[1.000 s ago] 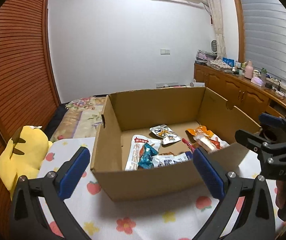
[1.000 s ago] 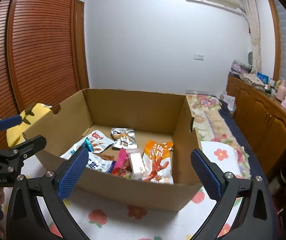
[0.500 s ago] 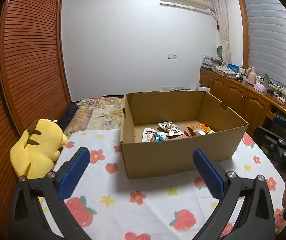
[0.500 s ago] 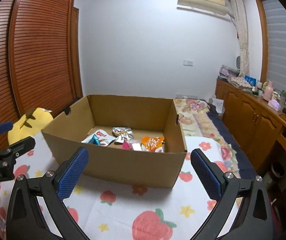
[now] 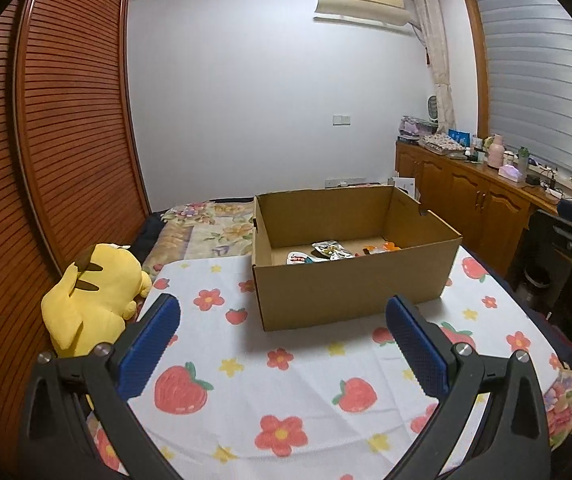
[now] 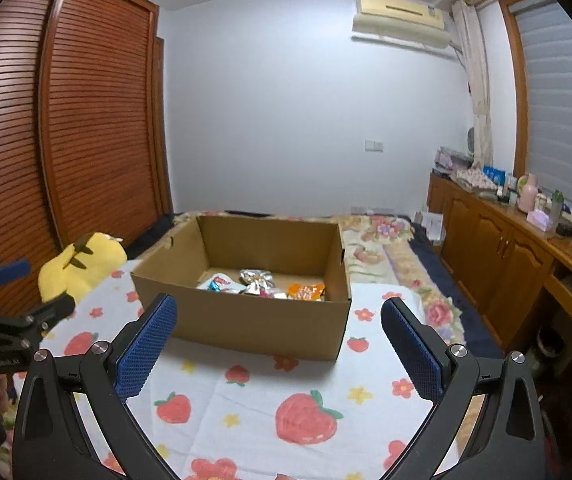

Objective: Organize snacks

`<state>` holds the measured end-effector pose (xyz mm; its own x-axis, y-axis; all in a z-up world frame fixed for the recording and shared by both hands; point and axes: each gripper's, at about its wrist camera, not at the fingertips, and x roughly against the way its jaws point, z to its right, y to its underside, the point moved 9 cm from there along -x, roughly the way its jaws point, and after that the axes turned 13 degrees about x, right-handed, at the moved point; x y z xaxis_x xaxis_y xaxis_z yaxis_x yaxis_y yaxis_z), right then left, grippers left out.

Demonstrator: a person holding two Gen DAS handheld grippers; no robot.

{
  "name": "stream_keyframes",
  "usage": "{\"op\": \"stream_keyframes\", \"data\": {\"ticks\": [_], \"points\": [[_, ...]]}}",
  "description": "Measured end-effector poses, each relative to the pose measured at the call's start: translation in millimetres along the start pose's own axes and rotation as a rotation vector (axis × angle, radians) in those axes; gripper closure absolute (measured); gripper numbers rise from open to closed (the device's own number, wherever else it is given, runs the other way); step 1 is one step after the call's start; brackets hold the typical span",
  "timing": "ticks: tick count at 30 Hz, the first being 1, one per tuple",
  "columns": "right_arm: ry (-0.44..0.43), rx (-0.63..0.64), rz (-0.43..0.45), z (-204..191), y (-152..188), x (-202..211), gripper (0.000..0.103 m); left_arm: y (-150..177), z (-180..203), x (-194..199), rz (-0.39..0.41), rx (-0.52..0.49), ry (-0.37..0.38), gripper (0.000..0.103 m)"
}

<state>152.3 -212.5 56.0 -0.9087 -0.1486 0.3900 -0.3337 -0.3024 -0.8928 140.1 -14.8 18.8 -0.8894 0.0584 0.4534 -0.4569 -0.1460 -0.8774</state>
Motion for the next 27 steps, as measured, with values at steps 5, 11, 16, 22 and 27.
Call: {"op": "stream_keyframes", "data": {"ticks": [5, 11, 16, 22, 27], "points": [[-0.007, -0.008, 0.010, -3.0, 3.3, 18.8, 0.000, 12.7, -4.5, 17.8, 0.000, 0.025, 0.011, 0.000], [0.001, -0.015, 0.000, -7.4, 25.1, 33.3, 0.000, 27.2, -12.3, 28.8, 0.006, 0.021, -0.010, 0.000], [0.000, -0.030, -0.020, -8.7, 42.4, 38.5, 0.000, 35.3, -18.4, 29.3, -0.003, 0.034, -0.014, 0.000], [0.009, -0.029, -0.034, -10.4, 50.0, 36.9, 0.000, 37.4, -20.5, 28.3, -0.009, 0.039, -0.019, 0.000], [0.016, -0.029, -0.033, -9.2, 50.4, 35.6, 0.000, 35.8, -21.5, 30.0, -0.003, 0.032, -0.025, 0.000]]}}
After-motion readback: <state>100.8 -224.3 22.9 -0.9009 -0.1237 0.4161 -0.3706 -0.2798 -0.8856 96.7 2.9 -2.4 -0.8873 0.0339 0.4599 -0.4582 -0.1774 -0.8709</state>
